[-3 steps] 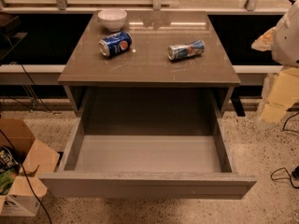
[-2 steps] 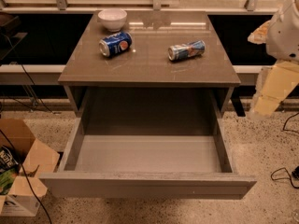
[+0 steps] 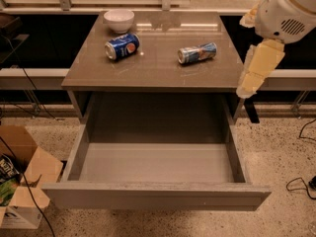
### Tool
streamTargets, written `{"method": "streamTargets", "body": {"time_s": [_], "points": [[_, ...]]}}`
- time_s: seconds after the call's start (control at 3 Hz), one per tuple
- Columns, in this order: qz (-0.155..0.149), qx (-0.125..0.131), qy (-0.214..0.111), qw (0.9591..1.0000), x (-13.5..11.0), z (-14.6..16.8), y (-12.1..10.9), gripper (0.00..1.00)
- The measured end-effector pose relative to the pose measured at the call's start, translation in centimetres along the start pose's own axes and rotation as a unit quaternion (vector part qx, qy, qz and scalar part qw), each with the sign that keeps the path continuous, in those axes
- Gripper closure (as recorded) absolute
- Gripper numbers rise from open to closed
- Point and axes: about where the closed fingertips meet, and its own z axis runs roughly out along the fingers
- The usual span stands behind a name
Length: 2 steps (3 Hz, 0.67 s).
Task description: Place redbull can into top drawer
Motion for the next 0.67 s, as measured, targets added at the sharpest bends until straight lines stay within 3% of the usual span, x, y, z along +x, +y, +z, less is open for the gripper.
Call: {"method": "streamTargets", "body": {"time_s": [0.33,0.67], "points": [[0.004,0.002,-0.001,1.0000,0.0,0.3,-0.3,0.00],[0.030,0.017,-0.008,0.9994,-0.4,2.6,-2.6,0.00]]}}
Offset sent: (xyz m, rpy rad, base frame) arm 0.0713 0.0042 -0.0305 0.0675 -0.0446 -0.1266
